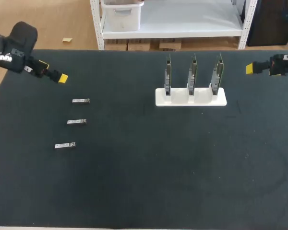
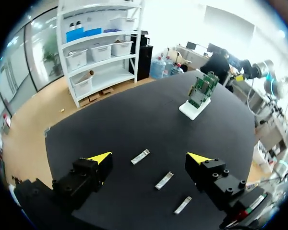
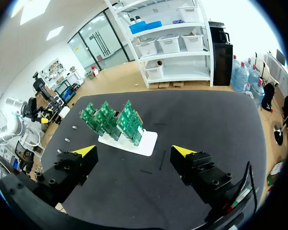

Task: Pick up the optical module with the left hand, and insert it into the network port with the right hand.

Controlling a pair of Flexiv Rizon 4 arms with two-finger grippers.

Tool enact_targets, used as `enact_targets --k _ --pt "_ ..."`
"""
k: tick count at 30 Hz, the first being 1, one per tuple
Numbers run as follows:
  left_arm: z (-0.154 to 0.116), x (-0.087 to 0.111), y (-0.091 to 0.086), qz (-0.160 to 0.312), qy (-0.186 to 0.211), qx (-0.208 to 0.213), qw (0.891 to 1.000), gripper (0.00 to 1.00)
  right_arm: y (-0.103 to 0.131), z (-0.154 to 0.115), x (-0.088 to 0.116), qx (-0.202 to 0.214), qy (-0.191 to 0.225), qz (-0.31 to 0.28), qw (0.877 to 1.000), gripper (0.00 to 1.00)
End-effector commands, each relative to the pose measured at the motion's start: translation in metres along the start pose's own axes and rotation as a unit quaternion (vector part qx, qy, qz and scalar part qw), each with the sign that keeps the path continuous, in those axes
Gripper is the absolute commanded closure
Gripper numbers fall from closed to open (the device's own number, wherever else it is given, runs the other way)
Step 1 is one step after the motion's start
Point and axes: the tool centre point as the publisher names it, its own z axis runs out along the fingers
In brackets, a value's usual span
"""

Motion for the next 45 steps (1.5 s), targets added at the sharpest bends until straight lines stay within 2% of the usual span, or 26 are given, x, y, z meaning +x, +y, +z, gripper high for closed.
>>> enact_targets --k 1,3,7,12,18,24,31,35,45 --pt "0.015 -0.01 0.019 0.13 0.157 0.001 0.979 0.0 0.0 0.0 0.0 0.0 0.0 0.0 1.0 0.0" --pt "0.023 -0.008 0.026 0.158 0.179 -0.017 0.971 0.0 0.0 0.0 0.0 0.0 0.0 0.0 1.0 0.0" --pt "0.036 -0.002 0.032 0.206 0.214 0.006 0.955 0.0 0.0 0.0 0.0 0.0 0.0 0.0 1.0 0.0" --pt "0.057 0.011 0.034 0.261 0.28 0.016 0.923 0.0 0.0 0.0 0.0 0.0 0.0 0.0 1.0 0.0" --pt "0.077 0.024 0.033 0.311 0.316 0.044 0.895 0.0 0.0 0.0 0.0 0.0 0.0 0.0 1.0 0.0" --pt "0.087 0.033 0.029 0.34 0.342 0.075 0.873 0.0 0.0 0.0 0.0 0.0 0.0 0.0 1.0 0.0" --pt "0.103 0.045 0.029 0.35 0.357 0.081 0.862 0.0 0.0 0.0 0.0 0.0 0.0 0.0 1.0 0.0" --pt "0.11 0.048 0.03 0.34 0.358 0.078 0.866 0.0 0.0 0.0 0.0 0.0 0.0 0.0 1.0 0.0" --pt "0.12 0.057 0.03 0.334 0.361 0.079 0.867 0.0 0.0 0.0 0.0 0.0 0.0 0.0 1.0 0.0"
